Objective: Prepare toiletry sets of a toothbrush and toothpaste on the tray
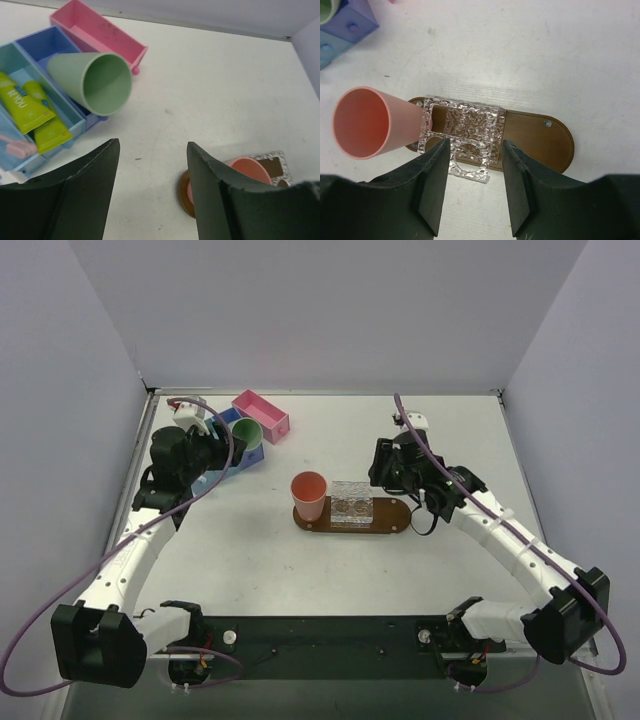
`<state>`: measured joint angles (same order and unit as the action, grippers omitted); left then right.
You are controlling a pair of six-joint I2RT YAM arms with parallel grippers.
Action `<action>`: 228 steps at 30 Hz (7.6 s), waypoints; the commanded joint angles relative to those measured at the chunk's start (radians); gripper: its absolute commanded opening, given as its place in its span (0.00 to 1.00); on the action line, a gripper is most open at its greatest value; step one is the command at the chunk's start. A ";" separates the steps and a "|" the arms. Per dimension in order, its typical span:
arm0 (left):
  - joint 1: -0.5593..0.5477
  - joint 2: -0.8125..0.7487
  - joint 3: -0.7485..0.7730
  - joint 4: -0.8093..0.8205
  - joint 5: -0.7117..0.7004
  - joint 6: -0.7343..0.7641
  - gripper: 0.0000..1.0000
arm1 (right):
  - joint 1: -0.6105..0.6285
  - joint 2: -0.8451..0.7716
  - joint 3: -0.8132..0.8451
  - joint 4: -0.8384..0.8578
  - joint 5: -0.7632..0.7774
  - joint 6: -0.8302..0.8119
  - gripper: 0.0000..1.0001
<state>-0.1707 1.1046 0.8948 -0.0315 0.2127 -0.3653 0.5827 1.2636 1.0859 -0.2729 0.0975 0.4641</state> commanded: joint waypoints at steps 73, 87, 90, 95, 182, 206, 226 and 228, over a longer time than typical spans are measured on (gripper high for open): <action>-0.053 0.575 0.423 -0.162 -0.524 0.161 0.00 | -0.121 -0.193 -0.087 0.015 -0.116 -0.108 0.39; -0.049 0.399 0.371 -0.150 -0.469 0.198 0.00 | -0.121 -0.207 -0.035 -0.025 -0.101 -0.127 0.37; -0.050 0.322 0.343 -0.140 -0.448 0.198 0.00 | -0.121 -0.211 0.003 -0.048 -0.101 -0.153 0.36; -0.082 0.242 0.345 -0.162 -0.375 0.190 0.00 | -0.121 -0.199 0.091 -0.081 -0.110 -0.182 0.36; -0.400 0.155 0.287 -0.047 -0.171 0.128 0.65 | 0.278 0.361 0.473 0.113 0.427 -0.231 0.00; -0.250 0.012 0.153 0.065 -0.115 0.077 0.76 | -0.105 0.085 0.405 -0.185 0.032 -0.280 0.00; -0.250 0.005 0.144 0.056 -0.174 0.160 0.76 | -0.268 -0.003 0.163 -0.459 -0.117 -0.167 0.00; -0.250 0.009 0.144 0.054 -0.173 0.161 0.76 | -0.271 0.003 0.146 -0.463 -0.146 -0.160 0.00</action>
<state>-0.4236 1.1313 1.0344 -0.0246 0.0566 -0.2234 0.3199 1.2659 1.2564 -0.6823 0.0223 0.2703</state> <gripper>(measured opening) 0.758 0.040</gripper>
